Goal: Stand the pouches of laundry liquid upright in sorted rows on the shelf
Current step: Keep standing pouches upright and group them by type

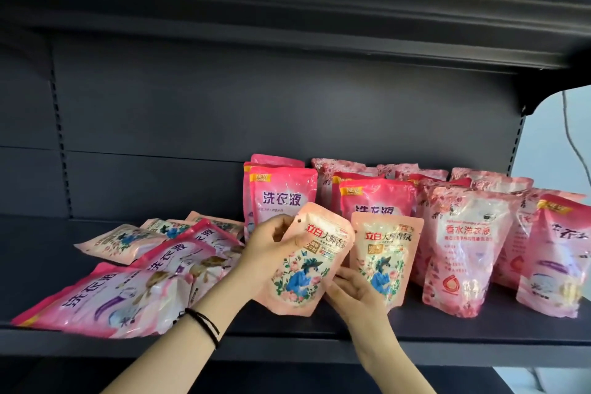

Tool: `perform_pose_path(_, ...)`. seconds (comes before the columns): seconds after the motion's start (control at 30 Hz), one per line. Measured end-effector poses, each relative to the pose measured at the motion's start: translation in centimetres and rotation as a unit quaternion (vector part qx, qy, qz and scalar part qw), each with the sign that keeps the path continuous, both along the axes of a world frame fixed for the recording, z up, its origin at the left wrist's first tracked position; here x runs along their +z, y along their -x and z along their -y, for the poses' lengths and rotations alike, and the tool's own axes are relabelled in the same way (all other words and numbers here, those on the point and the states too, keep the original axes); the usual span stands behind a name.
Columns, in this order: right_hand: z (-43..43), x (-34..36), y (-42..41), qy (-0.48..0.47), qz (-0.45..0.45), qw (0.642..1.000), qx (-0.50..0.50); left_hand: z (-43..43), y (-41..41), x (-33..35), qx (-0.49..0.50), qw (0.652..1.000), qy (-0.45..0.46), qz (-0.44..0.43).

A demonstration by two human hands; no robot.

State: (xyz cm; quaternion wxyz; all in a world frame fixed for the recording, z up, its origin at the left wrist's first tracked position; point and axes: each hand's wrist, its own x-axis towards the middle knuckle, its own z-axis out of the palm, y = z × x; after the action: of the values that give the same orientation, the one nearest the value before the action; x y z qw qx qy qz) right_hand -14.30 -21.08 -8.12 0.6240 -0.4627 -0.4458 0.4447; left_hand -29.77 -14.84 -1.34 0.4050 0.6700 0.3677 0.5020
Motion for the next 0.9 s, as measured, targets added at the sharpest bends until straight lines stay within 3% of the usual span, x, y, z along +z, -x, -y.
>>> perform_pose_path(0.1, -0.5, -0.1, 0.2, -0.004, -0.025, 0.999, -0.019, 0.7, 0.8, -1.0, 0.001, 0.999, 0.016, 0.037)
perform_pose_path(0.23, -0.4, 0.0, -0.2, -0.02, 0.021, 0.999, -0.015, 1.4, 3.3, -4.4, -0.038, 0.997, 0.069, -0.015)
perform_pose_path(0.37, -0.8, -0.5, 0.2, -0.011, 0.087, 0.996, -0.015, 1.6, 4.0, -6.7, 0.012, 0.997, 0.073, -0.012)
perform_pose_path(0.57, -4.0, 0.4, 1.2, -0.007, 0.104, 0.993, -0.059, -1.5, 3.0, -6.5, 0.115, 0.993, 0.027, -0.014)
perform_pose_path(0.8, -7.1, -1.0, 1.6, 0.022, 0.188, 0.975, -0.112, -2.6, 1.0, -8.1, 0.217, 0.97, -0.016, -0.11)
perform_pose_path(0.9, -6.9, -0.3, 1.2, 0.026, 0.294, 0.95, -0.104, -2.7, 1.6, -8.1, 0.197, 0.968, 0.005, -0.155)
